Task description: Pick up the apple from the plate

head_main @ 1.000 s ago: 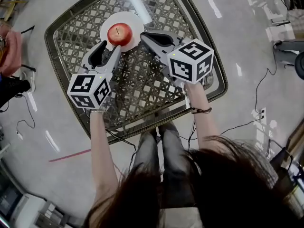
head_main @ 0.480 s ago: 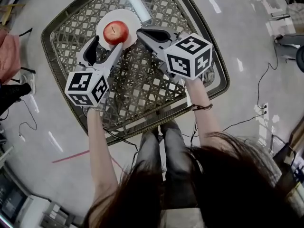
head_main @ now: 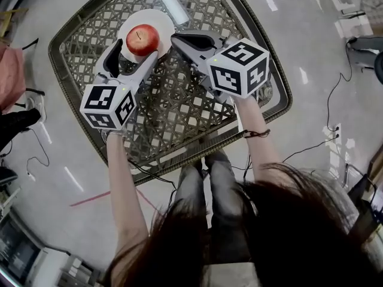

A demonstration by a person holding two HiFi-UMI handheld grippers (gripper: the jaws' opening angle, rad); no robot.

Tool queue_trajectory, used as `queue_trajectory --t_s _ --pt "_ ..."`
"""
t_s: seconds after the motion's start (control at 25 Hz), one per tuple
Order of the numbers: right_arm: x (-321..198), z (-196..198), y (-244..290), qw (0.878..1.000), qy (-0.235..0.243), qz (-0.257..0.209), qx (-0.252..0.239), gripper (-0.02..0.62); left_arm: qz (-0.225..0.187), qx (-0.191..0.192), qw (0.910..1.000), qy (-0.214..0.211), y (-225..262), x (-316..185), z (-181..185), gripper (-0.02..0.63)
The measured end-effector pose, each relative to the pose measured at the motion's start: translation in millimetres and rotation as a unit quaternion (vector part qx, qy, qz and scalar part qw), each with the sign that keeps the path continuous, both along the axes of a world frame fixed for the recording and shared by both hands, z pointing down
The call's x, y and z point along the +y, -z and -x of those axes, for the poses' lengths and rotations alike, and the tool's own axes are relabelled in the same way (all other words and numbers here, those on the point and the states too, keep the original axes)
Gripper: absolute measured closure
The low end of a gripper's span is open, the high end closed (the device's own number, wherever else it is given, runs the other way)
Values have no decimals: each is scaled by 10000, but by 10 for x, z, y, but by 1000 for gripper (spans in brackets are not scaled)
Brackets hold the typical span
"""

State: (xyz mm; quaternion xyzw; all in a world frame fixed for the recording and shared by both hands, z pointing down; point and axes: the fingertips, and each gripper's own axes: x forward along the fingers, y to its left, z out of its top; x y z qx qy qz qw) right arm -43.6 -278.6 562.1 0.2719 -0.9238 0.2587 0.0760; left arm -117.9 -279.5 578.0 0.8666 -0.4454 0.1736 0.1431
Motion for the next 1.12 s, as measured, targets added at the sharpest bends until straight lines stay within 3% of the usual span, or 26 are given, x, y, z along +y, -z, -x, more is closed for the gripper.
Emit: queue_trajectory --t_s 0.52,1.12 --pt "-57 -58 -44 9999 -98 30 3 586 -51 -252 9988 -406 -63 -143 -122 173" --pt "-110 -109 -66 9998 -187 59 -41 586 89 -417 9976 -537 -169 -238 -203 173"
